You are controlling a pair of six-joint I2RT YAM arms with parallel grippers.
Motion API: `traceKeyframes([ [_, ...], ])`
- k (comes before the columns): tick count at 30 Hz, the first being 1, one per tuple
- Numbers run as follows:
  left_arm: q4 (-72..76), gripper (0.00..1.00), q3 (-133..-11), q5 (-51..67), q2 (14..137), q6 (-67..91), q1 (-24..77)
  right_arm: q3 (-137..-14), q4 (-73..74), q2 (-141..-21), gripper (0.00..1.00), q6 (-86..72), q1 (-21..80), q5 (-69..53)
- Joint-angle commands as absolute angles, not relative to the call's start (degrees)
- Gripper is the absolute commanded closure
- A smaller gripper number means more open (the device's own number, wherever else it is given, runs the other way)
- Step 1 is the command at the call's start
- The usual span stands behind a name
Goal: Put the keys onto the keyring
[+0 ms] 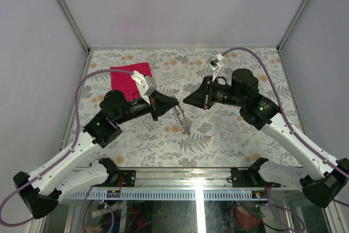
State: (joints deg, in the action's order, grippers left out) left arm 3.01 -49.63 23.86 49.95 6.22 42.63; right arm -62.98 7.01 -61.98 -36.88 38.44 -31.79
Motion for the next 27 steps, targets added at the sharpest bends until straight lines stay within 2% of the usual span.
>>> traceKeyframes([
  [1,8.6,1.0,-50.7,23.1,48.5,6.2,42.4,-65.2,8.5,-62.1,1.0,-35.1,38.2,-29.6],
  [27,9.2,1.0,-50.7,24.5,49.0,6.5,42.4,-64.5,5.4,-63.7,0.99,-35.0,38.3,-34.4],
])
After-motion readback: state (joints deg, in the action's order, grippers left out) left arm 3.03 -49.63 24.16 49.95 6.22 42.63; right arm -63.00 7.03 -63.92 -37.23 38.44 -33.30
